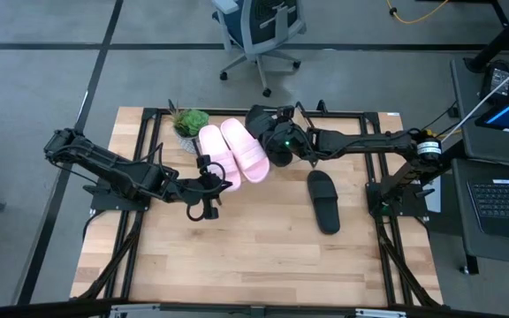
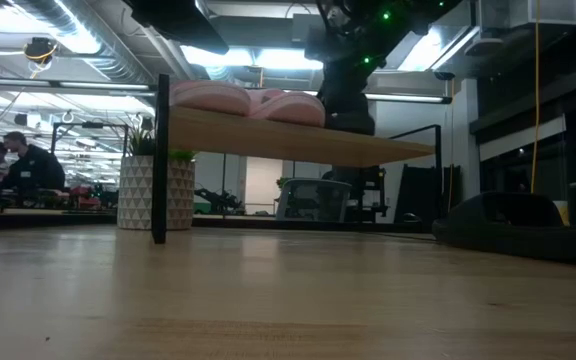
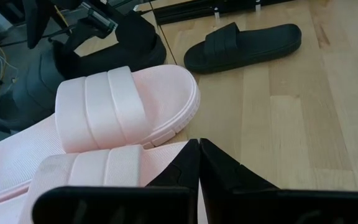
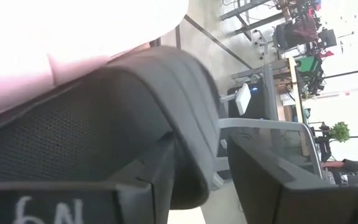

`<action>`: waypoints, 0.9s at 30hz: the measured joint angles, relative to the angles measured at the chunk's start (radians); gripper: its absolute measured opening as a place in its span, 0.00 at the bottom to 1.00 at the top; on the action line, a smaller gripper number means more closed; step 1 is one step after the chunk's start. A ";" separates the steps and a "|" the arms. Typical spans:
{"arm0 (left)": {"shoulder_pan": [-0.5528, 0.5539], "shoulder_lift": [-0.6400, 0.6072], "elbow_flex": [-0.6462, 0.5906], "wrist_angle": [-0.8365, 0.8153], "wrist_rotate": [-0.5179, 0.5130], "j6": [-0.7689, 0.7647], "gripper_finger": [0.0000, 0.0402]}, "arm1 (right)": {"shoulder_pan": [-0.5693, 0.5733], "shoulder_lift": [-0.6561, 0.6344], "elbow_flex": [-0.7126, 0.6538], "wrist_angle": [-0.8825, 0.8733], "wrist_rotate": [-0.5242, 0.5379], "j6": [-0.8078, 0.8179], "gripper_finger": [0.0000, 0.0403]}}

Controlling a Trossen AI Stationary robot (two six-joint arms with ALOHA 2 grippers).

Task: Pick and place slides into the shelf
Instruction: Put the left black slide on the shelf

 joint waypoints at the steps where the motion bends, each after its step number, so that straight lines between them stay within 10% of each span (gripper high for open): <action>1: 0.000 0.000 0.000 0.000 0.000 0.000 0.01 | 0.002 0.001 0.006 -0.007 0.000 0.000 0.37; 27: 0.000 0.000 0.000 0.000 0.000 -0.006 0.01 | 0.030 0.001 0.085 -0.133 0.023 0.053 0.43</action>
